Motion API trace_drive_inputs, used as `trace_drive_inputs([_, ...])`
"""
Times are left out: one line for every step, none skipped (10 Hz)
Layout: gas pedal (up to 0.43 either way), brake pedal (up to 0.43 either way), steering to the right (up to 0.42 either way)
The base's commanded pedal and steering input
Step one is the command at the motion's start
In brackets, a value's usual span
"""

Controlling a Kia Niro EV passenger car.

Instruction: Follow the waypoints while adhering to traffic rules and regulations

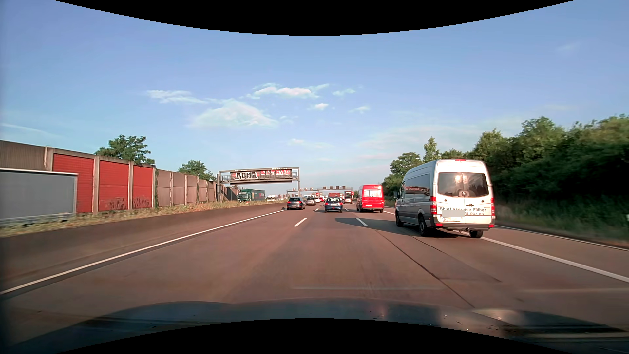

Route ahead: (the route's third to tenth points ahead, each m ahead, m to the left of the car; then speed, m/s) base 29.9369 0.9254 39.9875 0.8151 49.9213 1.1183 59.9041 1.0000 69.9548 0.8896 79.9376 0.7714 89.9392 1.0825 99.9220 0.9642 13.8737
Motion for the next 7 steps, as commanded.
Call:
trace_drive_inputs([0.177, 0.0, -0.004])
trace_drive_inputs([0.177, 0.0, -0.004])
trace_drive_inputs([0.177, 0.0, -0.004])
trace_drive_inputs([0.177, 0.0, -0.005])
trace_drive_inputs([0.177, 0.0, -0.005])
trace_drive_inputs([0.177, 0.0, -0.005])
trace_drive_inputs([0.177, 0.0, -0.005])
